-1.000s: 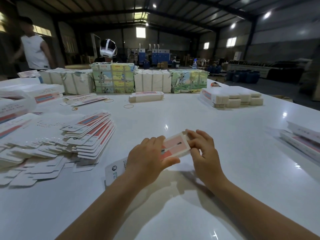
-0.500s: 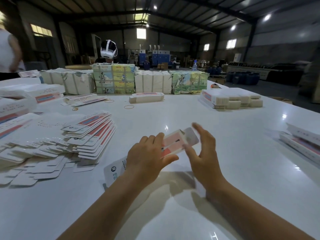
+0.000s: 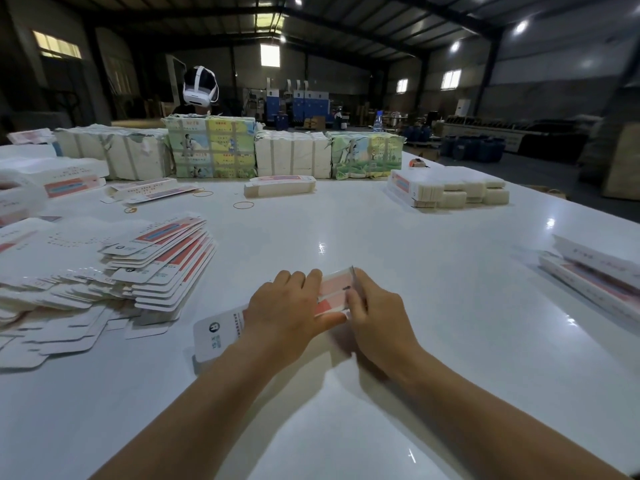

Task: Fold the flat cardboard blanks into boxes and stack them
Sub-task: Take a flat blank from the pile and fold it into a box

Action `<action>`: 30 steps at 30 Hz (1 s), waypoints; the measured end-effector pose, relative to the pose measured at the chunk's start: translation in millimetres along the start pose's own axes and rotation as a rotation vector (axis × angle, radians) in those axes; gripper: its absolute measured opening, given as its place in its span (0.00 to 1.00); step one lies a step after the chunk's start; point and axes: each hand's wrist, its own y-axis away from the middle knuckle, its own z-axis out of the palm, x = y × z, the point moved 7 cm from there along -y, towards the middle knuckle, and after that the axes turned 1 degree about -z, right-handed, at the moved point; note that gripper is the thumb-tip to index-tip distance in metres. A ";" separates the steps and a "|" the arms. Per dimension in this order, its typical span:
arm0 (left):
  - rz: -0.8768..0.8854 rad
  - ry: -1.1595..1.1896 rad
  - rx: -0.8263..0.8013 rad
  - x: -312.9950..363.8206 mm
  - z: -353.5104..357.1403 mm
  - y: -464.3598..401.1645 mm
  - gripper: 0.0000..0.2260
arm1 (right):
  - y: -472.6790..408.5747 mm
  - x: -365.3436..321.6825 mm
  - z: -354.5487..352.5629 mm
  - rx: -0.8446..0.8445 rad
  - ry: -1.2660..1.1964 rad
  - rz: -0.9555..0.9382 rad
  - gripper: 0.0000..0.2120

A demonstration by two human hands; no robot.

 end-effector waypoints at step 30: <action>0.056 -0.012 0.143 15.6 -27.1 11.9 0.30 | 1.7 18.6 -11.6 0.062 -0.587 0.318 0.17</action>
